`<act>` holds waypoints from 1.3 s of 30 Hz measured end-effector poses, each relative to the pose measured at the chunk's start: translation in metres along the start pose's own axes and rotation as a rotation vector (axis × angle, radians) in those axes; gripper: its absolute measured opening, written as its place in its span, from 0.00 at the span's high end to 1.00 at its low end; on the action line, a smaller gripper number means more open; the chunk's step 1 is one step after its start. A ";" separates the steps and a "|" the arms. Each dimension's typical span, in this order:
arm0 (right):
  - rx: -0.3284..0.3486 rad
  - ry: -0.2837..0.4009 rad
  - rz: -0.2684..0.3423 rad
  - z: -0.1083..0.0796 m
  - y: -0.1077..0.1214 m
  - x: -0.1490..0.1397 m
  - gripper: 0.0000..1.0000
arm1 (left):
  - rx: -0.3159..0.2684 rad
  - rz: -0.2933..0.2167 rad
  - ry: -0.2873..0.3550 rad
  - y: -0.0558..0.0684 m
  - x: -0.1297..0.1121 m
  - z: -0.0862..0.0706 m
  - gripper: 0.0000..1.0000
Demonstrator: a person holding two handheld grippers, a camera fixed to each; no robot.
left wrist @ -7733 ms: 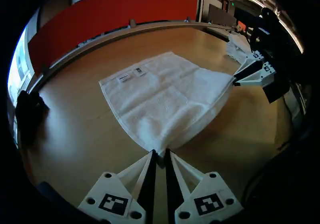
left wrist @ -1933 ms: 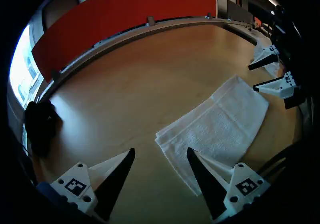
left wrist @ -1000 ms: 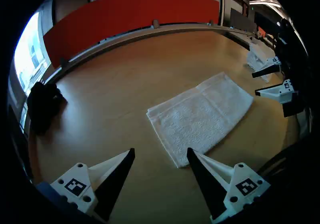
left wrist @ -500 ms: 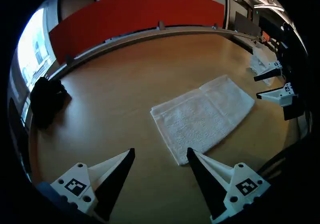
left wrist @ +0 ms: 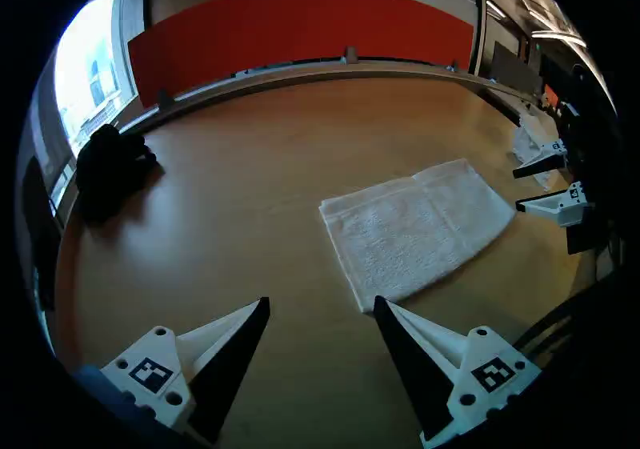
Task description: Fold towel
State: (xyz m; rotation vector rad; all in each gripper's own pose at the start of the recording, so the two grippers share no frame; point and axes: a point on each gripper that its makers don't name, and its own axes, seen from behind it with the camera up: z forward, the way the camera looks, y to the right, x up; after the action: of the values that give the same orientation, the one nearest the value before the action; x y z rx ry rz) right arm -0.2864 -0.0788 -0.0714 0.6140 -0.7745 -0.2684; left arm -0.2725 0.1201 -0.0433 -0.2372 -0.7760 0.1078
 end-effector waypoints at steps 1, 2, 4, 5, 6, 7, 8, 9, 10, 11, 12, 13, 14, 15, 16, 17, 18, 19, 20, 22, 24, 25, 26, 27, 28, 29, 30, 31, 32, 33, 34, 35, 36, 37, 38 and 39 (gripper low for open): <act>0.003 -0.003 -0.003 0.001 0.000 -0.001 0.07 | 0.005 -0.005 0.003 -0.002 -0.001 -0.001 0.04; 0.005 -0.006 -0.006 0.001 -0.001 -0.002 0.07 | 0.009 -0.009 0.005 -0.003 -0.002 -0.001 0.04; 0.010 -0.012 -0.014 0.003 -0.001 -0.004 0.07 | 0.017 -0.018 0.010 -0.005 -0.004 -0.003 0.04; 0.012 -0.015 -0.018 0.003 -0.002 -0.004 0.07 | 0.021 -0.023 0.012 -0.006 -0.005 -0.004 0.04; 0.015 -0.018 -0.023 0.004 -0.003 -0.006 0.07 | 0.026 -0.028 0.014 -0.007 -0.007 -0.006 0.04; 0.019 -0.022 -0.028 0.004 -0.004 -0.007 0.07 | 0.031 -0.034 0.017 -0.008 -0.008 -0.007 0.04; 0.023 -0.025 -0.033 0.005 -0.005 -0.008 0.07 | 0.036 -0.039 0.018 -0.009 -0.009 -0.008 0.04; 0.028 -0.028 -0.038 0.006 -0.006 -0.010 0.07 | 0.040 -0.045 0.021 -0.010 -0.010 -0.009 0.04; 0.034 -0.032 -0.043 0.006 -0.007 -0.011 0.07 | 0.043 -0.051 0.023 -0.011 -0.012 -0.010 0.04; 0.039 -0.035 -0.047 0.007 -0.009 -0.013 0.07 | 0.046 -0.056 0.025 -0.011 -0.013 -0.012 0.04; 0.043 -0.039 -0.051 0.008 -0.010 -0.014 0.08 | 0.047 -0.061 0.028 -0.012 -0.014 -0.013 0.04; 0.048 -0.043 -0.055 0.008 -0.011 -0.016 0.09 | 0.048 -0.066 0.031 -0.012 -0.015 -0.014 0.04; 0.051 -0.047 -0.058 0.009 -0.012 -0.018 0.09 | 0.049 -0.071 0.034 -0.012 -0.016 -0.015 0.04; 0.054 -0.051 -0.061 0.010 -0.013 -0.019 0.10 | 0.051 -0.075 0.035 -0.012 -0.018 -0.017 0.04; 0.057 -0.054 -0.064 0.010 -0.013 -0.021 0.11 | 0.053 -0.079 0.036 -0.012 -0.020 -0.018 0.04; 0.059 -0.056 -0.066 0.010 -0.014 -0.022 0.12 | 0.055 -0.083 0.037 -0.013 -0.021 -0.019 0.04; 0.060 -0.058 -0.068 0.011 -0.014 -0.023 0.12 | 0.057 -0.087 0.035 -0.013 -0.023 -0.020 0.04; 0.061 -0.060 -0.071 0.011 -0.014 -0.024 0.12 | 0.060 -0.092 0.033 -0.013 -0.026 -0.021 0.04; 0.062 -0.061 -0.073 0.011 -0.014 -0.024 0.12 | 0.062 -0.096 0.032 -0.014 -0.028 -0.022 0.04; 0.064 -0.067 -0.079 0.011 -0.014 -0.026 0.12 | 0.066 -0.104 0.029 -0.015 -0.032 -0.024 0.04; 0.066 -0.074 -0.085 0.012 -0.014 -0.028 0.14 | 0.070 -0.110 0.029 -0.016 -0.034 -0.026 0.04; 0.068 -0.079 -0.088 0.012 -0.014 -0.030 0.15 | 0.072 -0.112 0.030 -0.016 -0.035 -0.027 0.03; 0.069 -0.083 -0.090 0.012 -0.013 -0.031 0.18 | 0.073 -0.114 0.030 -0.017 -0.036 -0.027 0.04; 0.071 -0.088 -0.092 0.012 -0.013 -0.032 0.20 | 0.075 -0.115 0.032 -0.018 -0.036 -0.028 0.04; 0.074 -0.094 -0.093 0.012 -0.013 -0.033 0.24 | 0.076 -0.116 0.034 -0.018 -0.036 -0.029 0.04; 0.076 -0.099 -0.094 0.012 -0.013 -0.035 0.27 | 0.077 -0.116 0.036 -0.019 -0.037 -0.030 0.04; 0.077 -0.104 -0.095 0.011 -0.012 -0.036 0.30 | 0.079 -0.116 0.039 -0.020 -0.036 -0.031 0.04; 0.078 -0.109 -0.095 0.011 -0.011 -0.037 0.34 | 0.082 -0.115 0.044 -0.021 -0.036 -0.032 0.04; 0.079 -0.113 -0.095 0.011 -0.011 -0.038 0.37 | 0.084 -0.115 0.049 -0.022 -0.035 -0.033 0.04; 0.080 -0.117 -0.095 0.011 -0.011 -0.039 0.39 | 0.085 -0.114 0.052 -0.023 -0.035 -0.033 0.04; 0.083 -0.121 -0.095 0.011 -0.010 -0.040 0.43 | 0.087 -0.113 0.056 -0.023 -0.035 -0.034 0.04; 0.085 -0.124 -0.094 0.011 -0.010 -0.041 0.46 | 0.088 -0.113 0.060 -0.024 -0.035 -0.035 0.04; 0.088 -0.127 -0.094 0.011 -0.010 -0.042 0.49 | 0.088 -0.112 0.063 -0.024 -0.035 -0.036 0.04; 0.090 -0.129 -0.094 0.012 -0.009 -0.043 0.53 | 0.089 -0.111 0.067 -0.024 -0.035 -0.036 0.04; 0.092 -0.132 -0.094 0.012 -0.009 -0.043 0.54 | 0.089 -0.111 0.070 -0.024 -0.035 -0.037 0.04; 0.093 -0.132 -0.094 0.012 -0.008 -0.044 0.55 | 0.090 -0.110 0.071 -0.025 -0.035 -0.038 0.04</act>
State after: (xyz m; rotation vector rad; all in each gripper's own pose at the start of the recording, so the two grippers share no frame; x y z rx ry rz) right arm -0.3254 -0.0711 -0.0947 0.7266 -0.8901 -0.3641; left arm -0.2707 0.0833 -0.0875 -0.1121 -0.7105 0.0304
